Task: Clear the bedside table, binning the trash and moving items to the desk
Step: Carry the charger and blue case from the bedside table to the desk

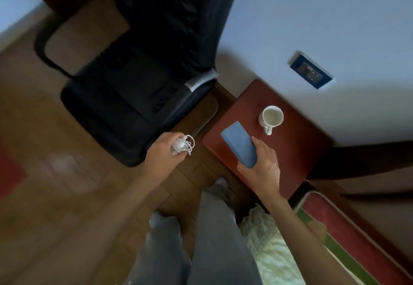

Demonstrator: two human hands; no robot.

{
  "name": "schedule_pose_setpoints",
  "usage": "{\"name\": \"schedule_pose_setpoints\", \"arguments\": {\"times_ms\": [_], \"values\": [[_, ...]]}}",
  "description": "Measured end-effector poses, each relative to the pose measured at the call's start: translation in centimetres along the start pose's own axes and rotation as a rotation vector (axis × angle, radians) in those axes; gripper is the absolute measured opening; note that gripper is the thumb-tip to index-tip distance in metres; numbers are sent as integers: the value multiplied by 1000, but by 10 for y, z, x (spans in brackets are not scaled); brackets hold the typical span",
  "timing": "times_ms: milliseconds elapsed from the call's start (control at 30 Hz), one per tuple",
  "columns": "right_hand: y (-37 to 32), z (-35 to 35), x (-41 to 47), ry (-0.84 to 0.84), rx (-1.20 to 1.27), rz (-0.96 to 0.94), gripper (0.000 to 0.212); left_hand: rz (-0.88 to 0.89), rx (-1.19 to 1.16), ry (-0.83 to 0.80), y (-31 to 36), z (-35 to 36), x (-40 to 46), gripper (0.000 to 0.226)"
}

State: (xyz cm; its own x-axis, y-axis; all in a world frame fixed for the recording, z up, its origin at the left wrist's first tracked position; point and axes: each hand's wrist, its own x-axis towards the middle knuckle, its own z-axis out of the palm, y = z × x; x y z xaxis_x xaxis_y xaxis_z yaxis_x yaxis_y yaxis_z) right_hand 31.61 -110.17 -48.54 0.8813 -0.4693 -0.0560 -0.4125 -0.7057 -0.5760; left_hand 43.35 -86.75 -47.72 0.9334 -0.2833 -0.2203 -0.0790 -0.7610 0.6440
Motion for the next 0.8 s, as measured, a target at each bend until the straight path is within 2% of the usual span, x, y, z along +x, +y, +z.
{"name": "schedule_pose_setpoints", "arguments": {"times_ms": [200, 467, 633, 800], "values": [[-98, 15, -31, -164, 15, -227, 72, -141, -48, 211, -59, -92, -87, 46], [-233, 64, -130, -211, -10, -480, 74, -282, -184, 414, -164, -188, -223, 46], [-311, 98, -175, -284, 12, -618, 73, -310, -255, 532, -205, -244, -284, 44], [-381, 122, -187, -349, -21, -765, 76, -306, -255, 629, -235, -288, -309, 44]]}}
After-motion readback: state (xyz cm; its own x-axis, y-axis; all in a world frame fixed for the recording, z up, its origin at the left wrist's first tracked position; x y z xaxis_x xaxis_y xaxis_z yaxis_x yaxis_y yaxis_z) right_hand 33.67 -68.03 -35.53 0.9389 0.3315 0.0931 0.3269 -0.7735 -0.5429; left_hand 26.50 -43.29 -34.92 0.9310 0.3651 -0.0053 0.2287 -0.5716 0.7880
